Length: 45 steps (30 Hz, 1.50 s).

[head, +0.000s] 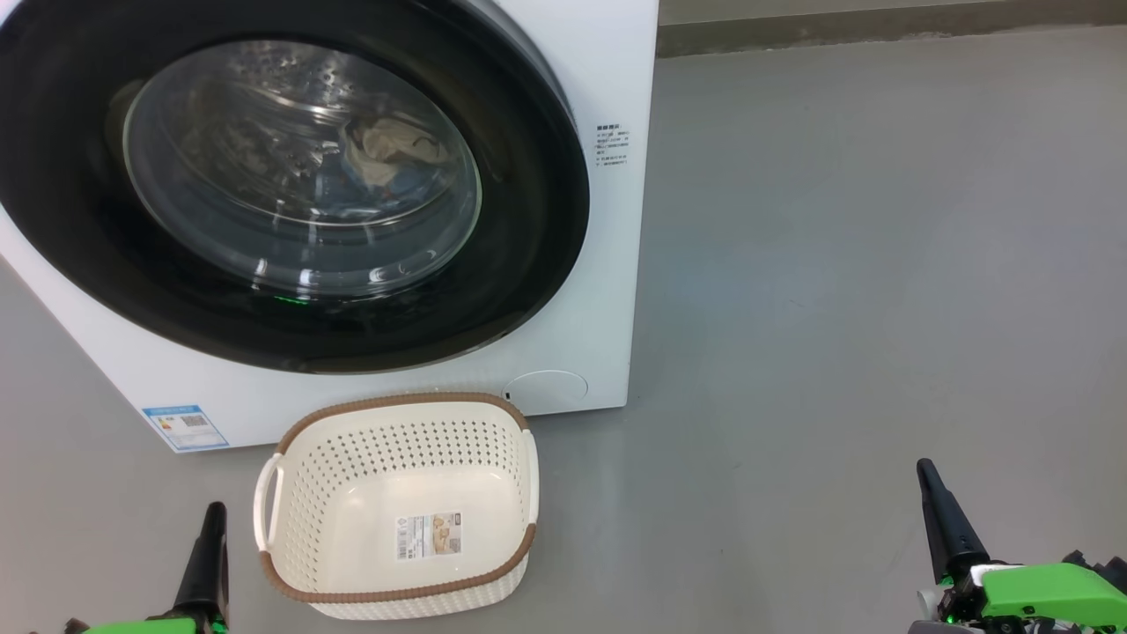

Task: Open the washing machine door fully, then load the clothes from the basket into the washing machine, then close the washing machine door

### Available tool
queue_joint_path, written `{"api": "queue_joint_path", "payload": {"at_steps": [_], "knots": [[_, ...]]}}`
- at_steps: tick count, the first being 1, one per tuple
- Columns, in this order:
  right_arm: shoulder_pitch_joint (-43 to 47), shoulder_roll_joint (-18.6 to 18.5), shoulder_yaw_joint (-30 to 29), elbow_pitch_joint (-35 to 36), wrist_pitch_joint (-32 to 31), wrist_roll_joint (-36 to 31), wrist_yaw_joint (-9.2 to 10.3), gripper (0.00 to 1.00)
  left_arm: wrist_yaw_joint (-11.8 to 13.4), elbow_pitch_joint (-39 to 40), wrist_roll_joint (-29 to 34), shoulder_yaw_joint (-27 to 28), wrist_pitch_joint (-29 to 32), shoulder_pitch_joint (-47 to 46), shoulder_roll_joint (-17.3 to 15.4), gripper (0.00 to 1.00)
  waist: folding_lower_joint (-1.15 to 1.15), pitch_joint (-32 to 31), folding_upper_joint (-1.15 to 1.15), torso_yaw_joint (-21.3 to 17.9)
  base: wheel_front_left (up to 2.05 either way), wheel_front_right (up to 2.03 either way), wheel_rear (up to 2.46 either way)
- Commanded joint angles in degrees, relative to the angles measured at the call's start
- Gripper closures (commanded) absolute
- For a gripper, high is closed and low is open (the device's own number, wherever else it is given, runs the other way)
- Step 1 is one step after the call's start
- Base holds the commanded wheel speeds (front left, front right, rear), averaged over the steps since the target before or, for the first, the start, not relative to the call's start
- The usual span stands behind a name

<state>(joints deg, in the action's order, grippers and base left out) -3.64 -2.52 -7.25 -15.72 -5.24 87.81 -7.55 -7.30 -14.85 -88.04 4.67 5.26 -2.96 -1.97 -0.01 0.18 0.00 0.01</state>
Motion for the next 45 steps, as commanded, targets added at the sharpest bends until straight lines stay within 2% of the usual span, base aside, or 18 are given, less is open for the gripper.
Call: {"api": "queue_joint_path", "payload": {"at_steps": [1,5,45], "knots": [[-2.4,-0.4,0.9,1.6,-0.7,2.2,0.06,1.0,-0.2,1.0,-1.9,1.8,0.7,-2.8,-0.9,1.0,0.0,0.0,0.0,0.0,0.0,0.0,0.0],[-2.5,-0.4,0.7,1.7,-1.2,4.4,0.06,1.0,-0.2,0.8,-4.1,1.9,1.3,-3.2,-0.9,1.0,0.0,0.0,0.0,0.0,0.0,0.0,0.0],[-2.5,-0.4,0.7,1.7,-1.3,4.3,0.06,1.0,-0.2,0.8,-4.1,1.9,1.3,-3.2,-0.9,1.0,0.0,0.0,0.0,0.0,0.0,0.0,0.0]]}}
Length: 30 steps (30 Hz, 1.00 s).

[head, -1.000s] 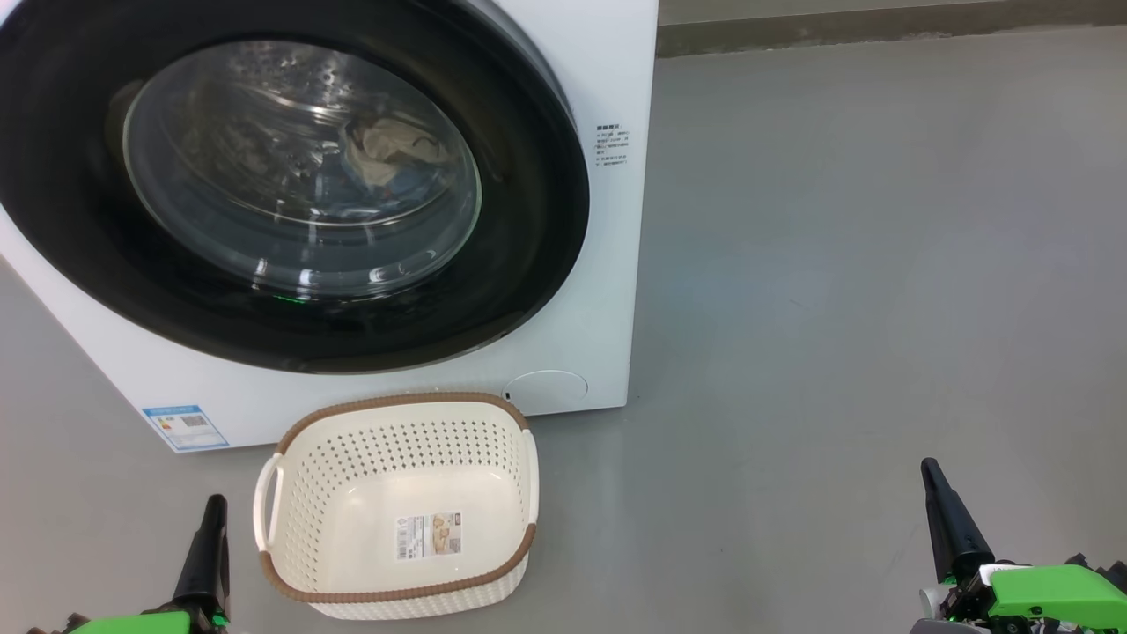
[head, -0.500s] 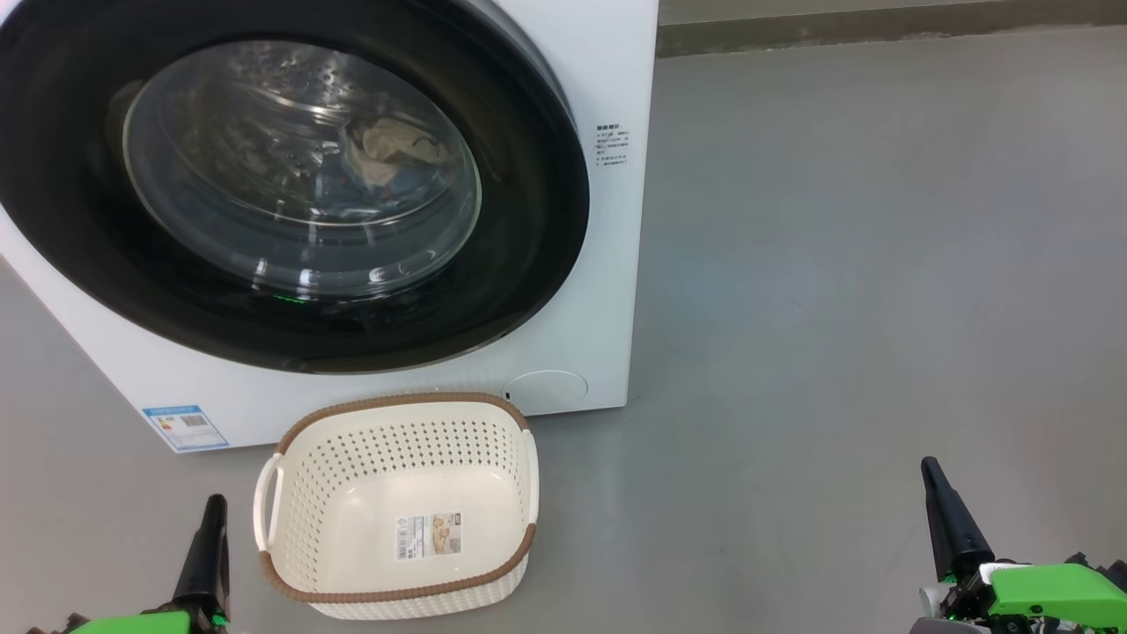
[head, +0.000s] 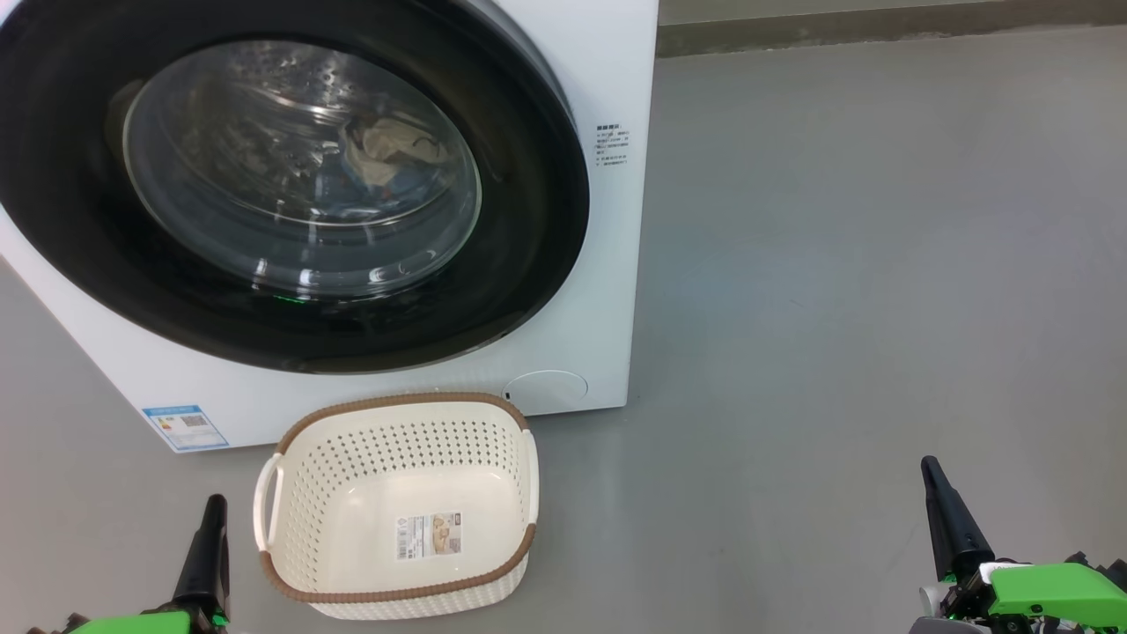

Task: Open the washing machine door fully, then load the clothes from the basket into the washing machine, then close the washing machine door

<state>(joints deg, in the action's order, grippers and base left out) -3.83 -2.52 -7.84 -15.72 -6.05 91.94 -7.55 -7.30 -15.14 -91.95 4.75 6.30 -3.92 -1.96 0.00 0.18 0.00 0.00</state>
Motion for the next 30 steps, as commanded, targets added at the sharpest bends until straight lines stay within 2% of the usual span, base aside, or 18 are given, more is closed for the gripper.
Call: {"api": "queue_joint_path", "payload": {"at_steps": [1,30], "knots": [[-2.4,-0.4,1.3,1.7,-0.5,0.2,0.06,1.0,-0.2,1.1,-0.2,1.8,0.2,-2.3,-0.9,1.0,0.0,0.0,0.0,0.0,0.0,0.0,0.0],[-2.4,-0.4,1.3,1.7,-0.5,0.2,0.06,1.0,-0.2,1.1,-0.2,1.8,0.2,-2.3,-0.9,1.0,0.0,0.0,0.0,0.0,0.0,0.0,0.0]]}}
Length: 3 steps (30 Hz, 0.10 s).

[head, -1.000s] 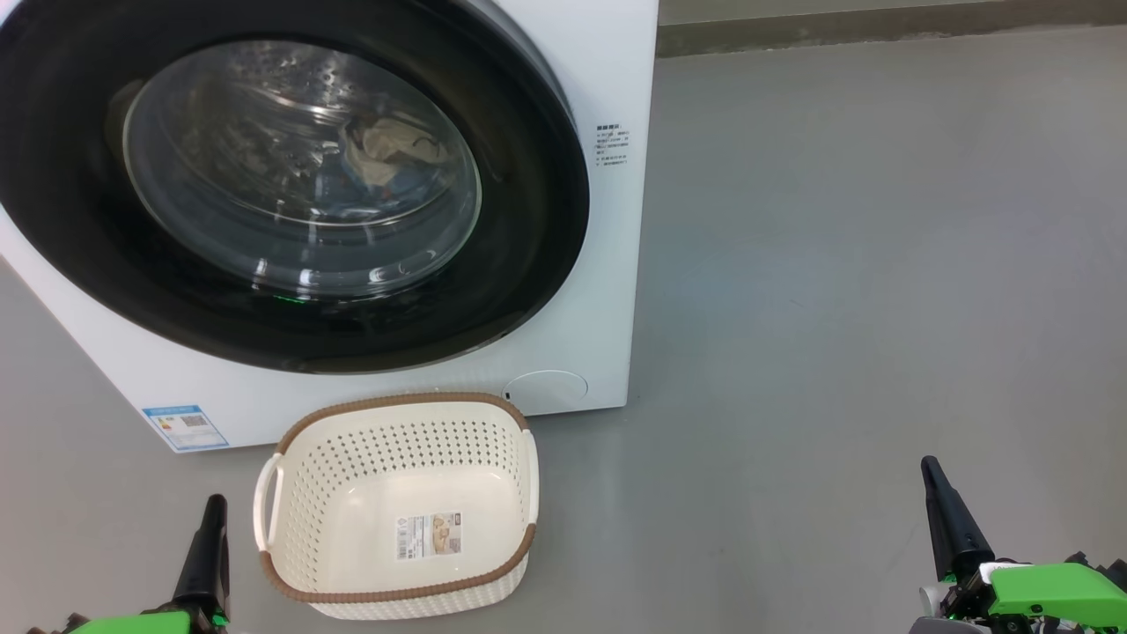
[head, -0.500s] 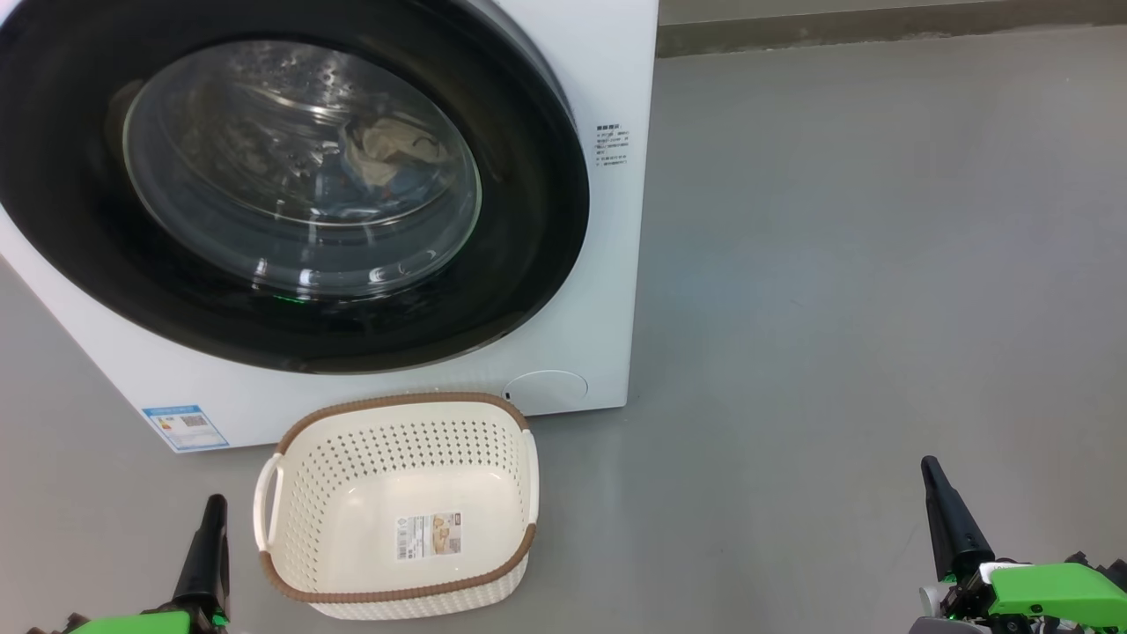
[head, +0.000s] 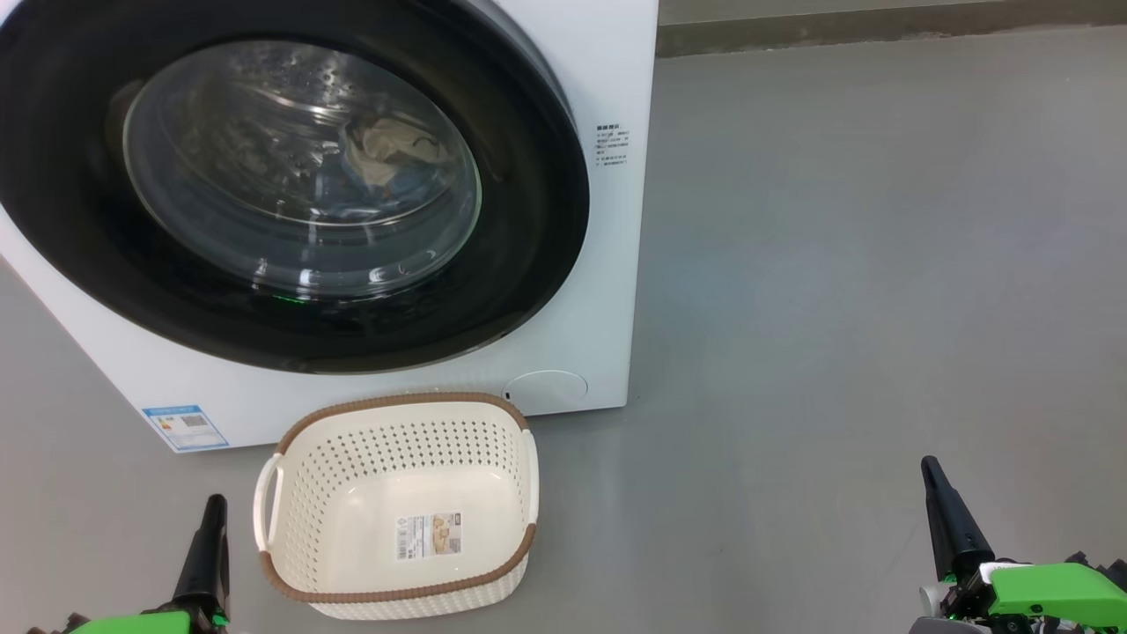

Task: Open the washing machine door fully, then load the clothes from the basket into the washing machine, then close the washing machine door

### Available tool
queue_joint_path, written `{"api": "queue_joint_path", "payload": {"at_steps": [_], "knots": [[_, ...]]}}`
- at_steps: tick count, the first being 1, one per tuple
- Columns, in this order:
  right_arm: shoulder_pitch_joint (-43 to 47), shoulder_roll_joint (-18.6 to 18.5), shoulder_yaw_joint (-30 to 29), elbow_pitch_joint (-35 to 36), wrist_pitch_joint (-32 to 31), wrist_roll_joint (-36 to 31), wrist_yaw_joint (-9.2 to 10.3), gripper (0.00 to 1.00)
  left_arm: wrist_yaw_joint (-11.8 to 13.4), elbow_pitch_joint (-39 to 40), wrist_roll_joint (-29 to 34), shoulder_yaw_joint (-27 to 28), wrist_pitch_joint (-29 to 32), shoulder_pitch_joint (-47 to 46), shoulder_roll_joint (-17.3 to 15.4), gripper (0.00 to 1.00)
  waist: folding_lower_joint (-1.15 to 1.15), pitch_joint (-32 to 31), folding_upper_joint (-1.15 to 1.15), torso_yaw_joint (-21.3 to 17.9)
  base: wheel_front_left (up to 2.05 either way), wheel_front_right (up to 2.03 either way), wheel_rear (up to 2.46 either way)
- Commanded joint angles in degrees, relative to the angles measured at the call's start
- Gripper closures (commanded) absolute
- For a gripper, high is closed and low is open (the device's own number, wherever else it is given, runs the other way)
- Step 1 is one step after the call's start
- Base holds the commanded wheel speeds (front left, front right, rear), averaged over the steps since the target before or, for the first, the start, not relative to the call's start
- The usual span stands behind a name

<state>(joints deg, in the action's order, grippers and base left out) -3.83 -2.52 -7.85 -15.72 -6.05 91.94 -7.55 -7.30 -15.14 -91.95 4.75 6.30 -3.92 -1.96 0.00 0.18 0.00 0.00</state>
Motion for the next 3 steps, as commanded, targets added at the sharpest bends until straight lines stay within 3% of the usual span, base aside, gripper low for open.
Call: {"api": "queue_joint_path", "payload": {"at_steps": [1,3], "knots": [[-2.4,-0.4,1.3,1.7,-0.5,0.2,0.06,1.0,-0.2,1.1,-0.2,1.8,0.2,-2.3,-0.9,1.0,0.0,0.0,0.0,0.0,0.0,0.0,0.0],[-2.4,-0.4,1.3,1.7,-0.5,0.2,0.06,1.0,-0.2,1.1,-0.2,1.8,0.2,-2.3,-0.9,1.0,0.0,0.0,0.0,0.0,0.0,0.0,0.0]]}}
